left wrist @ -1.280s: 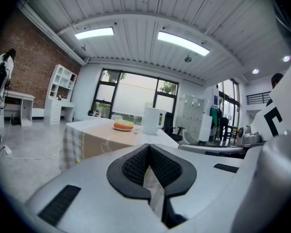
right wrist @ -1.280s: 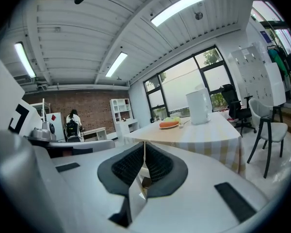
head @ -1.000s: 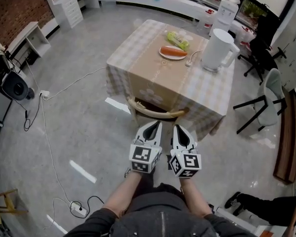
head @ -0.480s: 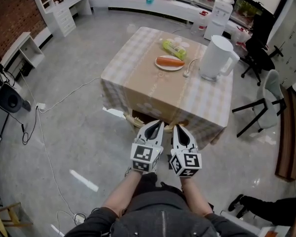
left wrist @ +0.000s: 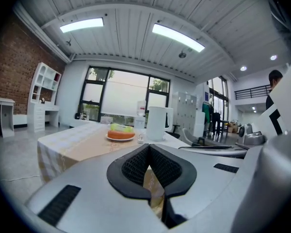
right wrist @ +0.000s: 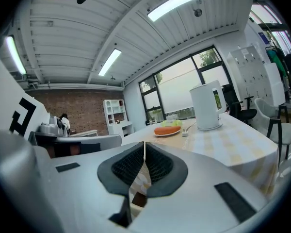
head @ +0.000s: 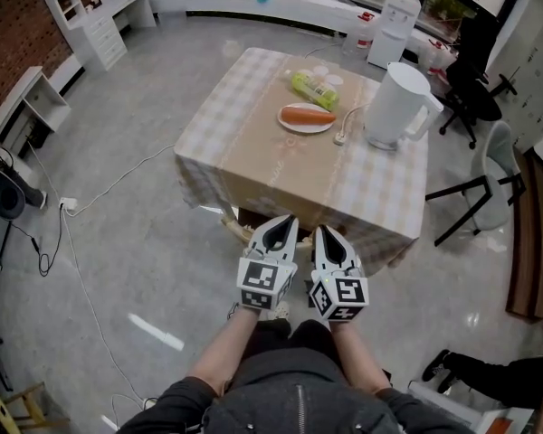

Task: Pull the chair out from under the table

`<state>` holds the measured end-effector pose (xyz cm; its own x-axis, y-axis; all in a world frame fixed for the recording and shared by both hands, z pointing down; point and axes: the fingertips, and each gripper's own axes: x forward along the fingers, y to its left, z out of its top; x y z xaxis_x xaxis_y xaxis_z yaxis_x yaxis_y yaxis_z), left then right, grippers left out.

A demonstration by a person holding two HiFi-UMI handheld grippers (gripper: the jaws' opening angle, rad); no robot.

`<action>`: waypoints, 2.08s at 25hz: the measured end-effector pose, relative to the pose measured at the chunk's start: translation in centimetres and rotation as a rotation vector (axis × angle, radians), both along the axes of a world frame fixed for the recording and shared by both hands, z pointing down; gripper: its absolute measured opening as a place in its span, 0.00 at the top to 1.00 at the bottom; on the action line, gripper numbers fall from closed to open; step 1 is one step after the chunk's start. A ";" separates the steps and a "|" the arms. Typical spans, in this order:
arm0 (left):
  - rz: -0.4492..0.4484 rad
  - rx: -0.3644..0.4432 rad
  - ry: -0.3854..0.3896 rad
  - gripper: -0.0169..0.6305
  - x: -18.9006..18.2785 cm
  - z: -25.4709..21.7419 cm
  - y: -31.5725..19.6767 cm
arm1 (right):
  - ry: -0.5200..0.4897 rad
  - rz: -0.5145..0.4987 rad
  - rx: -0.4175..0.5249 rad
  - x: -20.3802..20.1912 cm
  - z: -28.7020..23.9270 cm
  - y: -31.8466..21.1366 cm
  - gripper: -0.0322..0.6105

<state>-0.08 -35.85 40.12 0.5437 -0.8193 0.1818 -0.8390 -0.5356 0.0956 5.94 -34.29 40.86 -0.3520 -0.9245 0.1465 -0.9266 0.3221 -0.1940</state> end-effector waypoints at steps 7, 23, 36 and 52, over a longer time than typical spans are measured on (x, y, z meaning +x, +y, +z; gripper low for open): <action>-0.007 -0.051 0.015 0.96 -0.6 1.6 -1.1 | 0.034 -0.064 -0.049 -0.1 1.4 -1.5 0.93; 0.138 -0.186 -0.328 0.96 -2.0 9.1 -1.8 | 0.367 -0.450 -0.231 -0.2 8.9 -2.7 0.93; 0.443 -0.200 -0.628 0.96 -0.5 14.2 -0.3 | 0.561 -0.826 -0.269 -3.7 13.2 -0.8 0.93; 0.807 -0.384 -0.950 0.57 -2.0 22.4 2.2 | 0.865 -1.157 -0.337 -4.4 19.7 1.5 0.63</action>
<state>-2.06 -33.69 62.55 0.3855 -0.1345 0.9128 -0.1198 -0.9882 -0.0950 1.54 -32.81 60.56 -0.5446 -0.0795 0.8349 -0.0576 0.9967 0.0573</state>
